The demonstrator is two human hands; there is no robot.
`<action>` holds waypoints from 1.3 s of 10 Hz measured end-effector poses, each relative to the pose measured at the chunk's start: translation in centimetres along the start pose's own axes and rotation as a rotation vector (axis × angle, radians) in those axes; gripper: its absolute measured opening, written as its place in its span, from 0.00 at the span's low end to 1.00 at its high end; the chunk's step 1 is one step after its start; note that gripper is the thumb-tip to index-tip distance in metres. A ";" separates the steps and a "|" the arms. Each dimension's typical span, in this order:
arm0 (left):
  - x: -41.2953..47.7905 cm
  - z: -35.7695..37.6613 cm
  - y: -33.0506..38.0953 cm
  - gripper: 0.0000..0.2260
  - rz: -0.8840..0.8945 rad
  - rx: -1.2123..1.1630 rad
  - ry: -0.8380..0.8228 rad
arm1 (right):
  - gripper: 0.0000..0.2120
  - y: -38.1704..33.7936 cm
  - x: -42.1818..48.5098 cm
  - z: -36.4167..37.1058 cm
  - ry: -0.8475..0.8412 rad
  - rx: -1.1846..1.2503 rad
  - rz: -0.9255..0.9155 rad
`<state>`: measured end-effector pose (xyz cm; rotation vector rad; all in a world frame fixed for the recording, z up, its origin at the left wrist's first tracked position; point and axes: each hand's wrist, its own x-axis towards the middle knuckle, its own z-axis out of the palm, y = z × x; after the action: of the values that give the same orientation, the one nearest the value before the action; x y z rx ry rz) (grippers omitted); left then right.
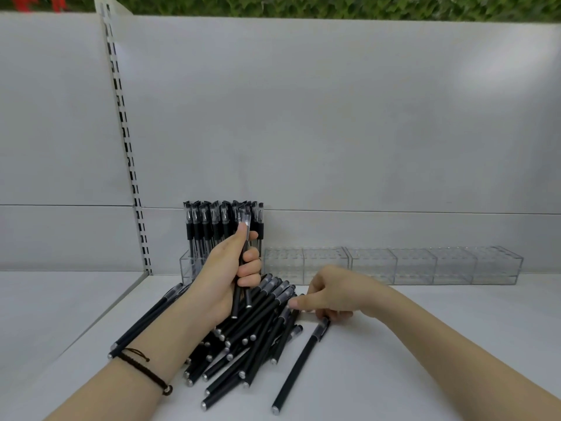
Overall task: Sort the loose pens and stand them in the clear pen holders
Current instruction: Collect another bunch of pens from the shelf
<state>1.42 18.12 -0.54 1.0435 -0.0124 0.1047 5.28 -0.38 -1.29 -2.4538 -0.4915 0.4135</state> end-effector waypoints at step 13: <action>0.2 0.2 -0.8 0.12 -0.033 0.062 -0.051 | 0.13 0.3 1.9 -1.0 0.071 0.047 0.145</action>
<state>1.69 17.58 -1.16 1.1077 -0.0384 0.0488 7.46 -0.30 -1.05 -2.4574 -0.2715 0.3910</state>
